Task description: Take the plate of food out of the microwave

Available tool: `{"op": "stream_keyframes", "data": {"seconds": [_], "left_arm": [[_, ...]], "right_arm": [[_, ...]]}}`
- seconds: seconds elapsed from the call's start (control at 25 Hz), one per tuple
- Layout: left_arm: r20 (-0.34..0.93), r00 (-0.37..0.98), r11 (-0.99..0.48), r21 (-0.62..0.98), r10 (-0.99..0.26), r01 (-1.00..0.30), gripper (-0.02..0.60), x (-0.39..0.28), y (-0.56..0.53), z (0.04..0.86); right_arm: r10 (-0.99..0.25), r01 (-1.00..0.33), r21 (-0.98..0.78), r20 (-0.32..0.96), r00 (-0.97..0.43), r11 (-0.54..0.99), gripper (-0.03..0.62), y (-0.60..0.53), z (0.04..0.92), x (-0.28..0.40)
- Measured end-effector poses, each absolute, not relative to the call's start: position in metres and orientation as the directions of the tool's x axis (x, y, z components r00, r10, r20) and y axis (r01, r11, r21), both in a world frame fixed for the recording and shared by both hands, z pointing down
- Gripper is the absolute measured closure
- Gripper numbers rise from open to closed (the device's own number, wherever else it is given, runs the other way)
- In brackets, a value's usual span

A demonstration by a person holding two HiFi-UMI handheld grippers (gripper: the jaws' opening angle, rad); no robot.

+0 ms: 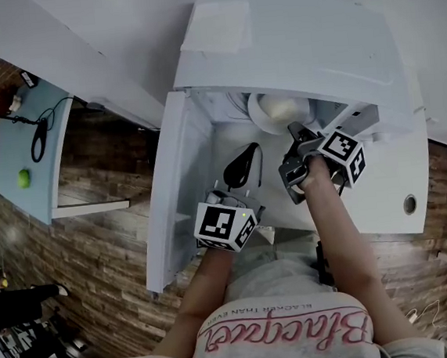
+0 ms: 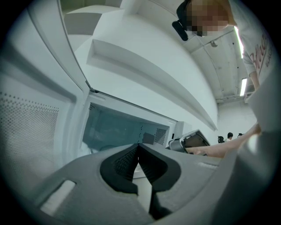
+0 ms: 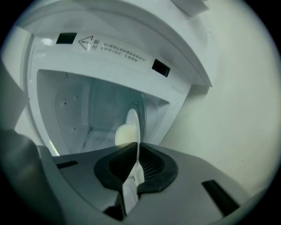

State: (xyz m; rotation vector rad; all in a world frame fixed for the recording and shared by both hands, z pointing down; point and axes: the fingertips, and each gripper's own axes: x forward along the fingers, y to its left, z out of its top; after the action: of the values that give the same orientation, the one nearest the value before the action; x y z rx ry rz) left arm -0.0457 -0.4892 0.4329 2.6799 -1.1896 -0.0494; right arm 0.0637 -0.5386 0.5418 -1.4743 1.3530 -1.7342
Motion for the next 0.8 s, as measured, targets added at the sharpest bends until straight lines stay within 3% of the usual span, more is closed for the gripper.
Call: {"op": "stream_keyframes", "data": {"seconds": [0.4,0.8], "left_arm": [[0.055,0.696,-0.674,0.205,-0.716,-0.710,0.575,-0.043,-0.473,0.437],[0.058,0.708,-0.686,0.208,-0.703,-0.698,0.575,-0.045,-0.460,0.439]], "right_arm": [[-0.934,-0.083,-0.975,0.221,-0.281,-0.206,0.576,-0.523,0.542,0.067],[-0.954,-0.051,-0.988,0.156,-0.254,-0.148,0.576,-0.510,0.545,0.066]]}}
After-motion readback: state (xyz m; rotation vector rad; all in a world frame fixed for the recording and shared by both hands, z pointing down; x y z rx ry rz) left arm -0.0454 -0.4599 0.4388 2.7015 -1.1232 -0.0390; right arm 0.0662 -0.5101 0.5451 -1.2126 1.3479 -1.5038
